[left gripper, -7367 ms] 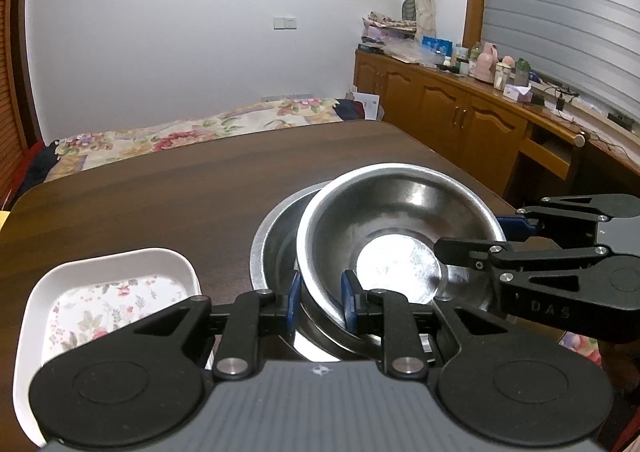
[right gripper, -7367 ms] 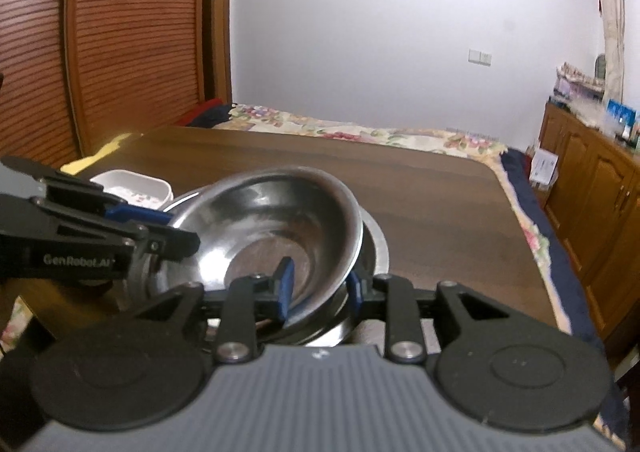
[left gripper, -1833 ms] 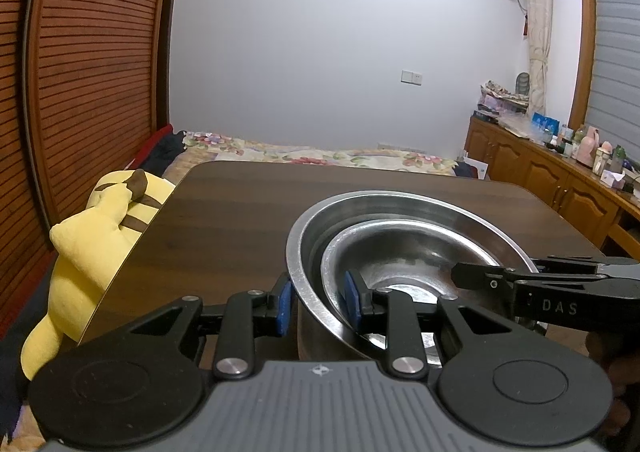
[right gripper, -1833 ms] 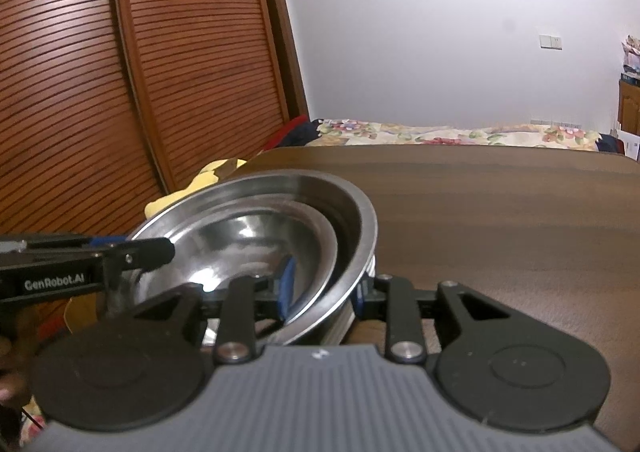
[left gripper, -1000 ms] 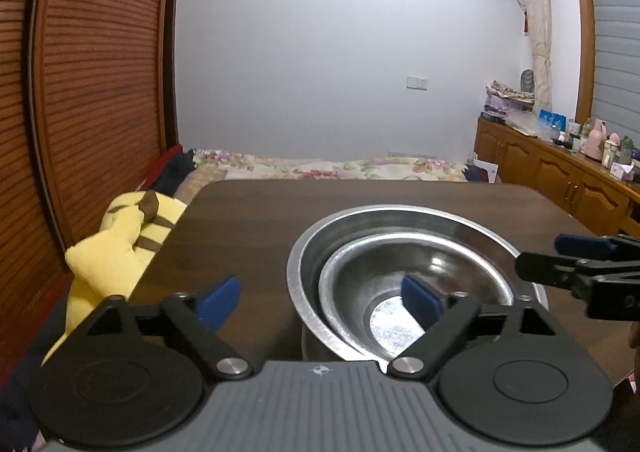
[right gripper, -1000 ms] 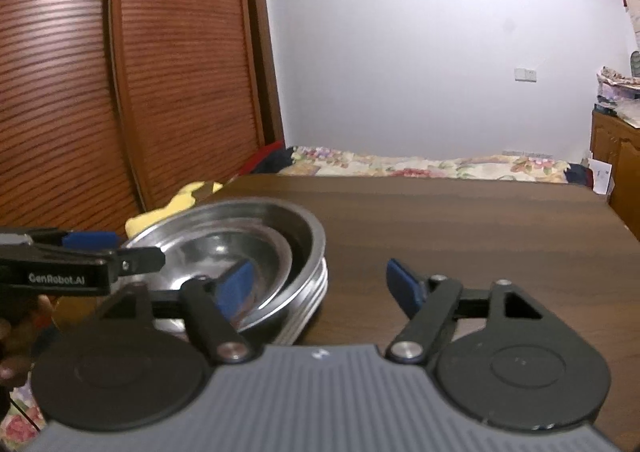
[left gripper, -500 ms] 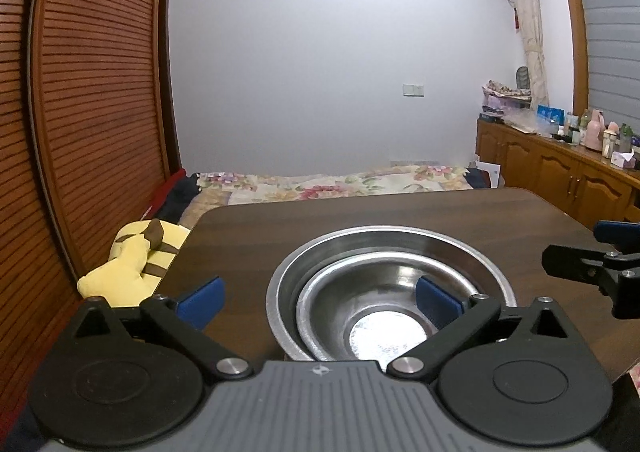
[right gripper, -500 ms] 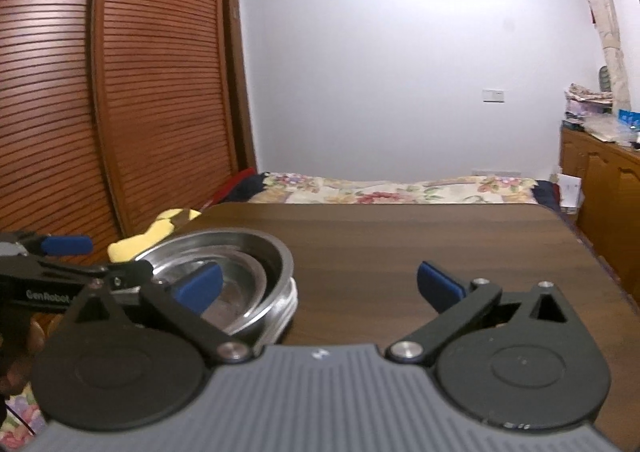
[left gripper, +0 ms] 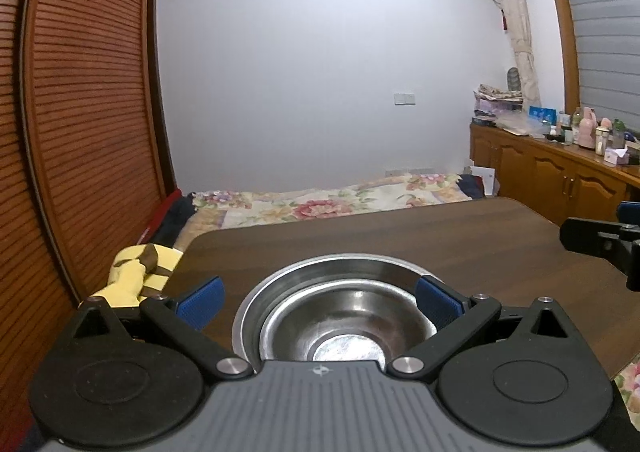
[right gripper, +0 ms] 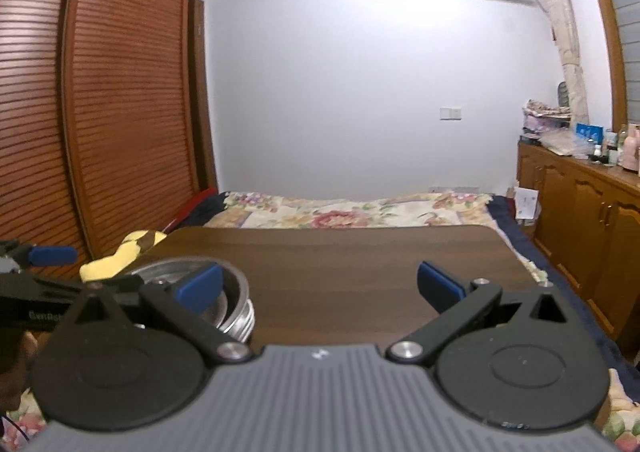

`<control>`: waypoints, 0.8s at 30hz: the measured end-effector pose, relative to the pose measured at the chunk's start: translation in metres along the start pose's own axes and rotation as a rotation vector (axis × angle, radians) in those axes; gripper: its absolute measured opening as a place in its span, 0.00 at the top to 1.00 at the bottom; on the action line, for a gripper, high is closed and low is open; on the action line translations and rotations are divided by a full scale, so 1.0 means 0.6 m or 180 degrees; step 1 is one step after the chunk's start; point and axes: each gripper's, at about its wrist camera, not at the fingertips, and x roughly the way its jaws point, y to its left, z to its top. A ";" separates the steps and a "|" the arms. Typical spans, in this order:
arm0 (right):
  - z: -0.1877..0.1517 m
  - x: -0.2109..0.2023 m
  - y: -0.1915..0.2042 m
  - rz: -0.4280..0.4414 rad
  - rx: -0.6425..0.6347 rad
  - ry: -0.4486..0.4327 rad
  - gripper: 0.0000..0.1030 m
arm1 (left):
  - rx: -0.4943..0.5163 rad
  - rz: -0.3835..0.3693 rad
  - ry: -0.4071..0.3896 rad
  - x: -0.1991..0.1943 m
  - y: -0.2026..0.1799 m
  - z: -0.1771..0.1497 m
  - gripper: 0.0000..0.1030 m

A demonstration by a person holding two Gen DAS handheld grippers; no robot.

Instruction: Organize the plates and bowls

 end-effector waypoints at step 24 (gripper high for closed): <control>-0.033 -0.020 -0.041 -0.0247 0.0065 0.0127 0.00 | -0.0022 0.0090 0.0077 -0.037 -0.013 -0.027 0.00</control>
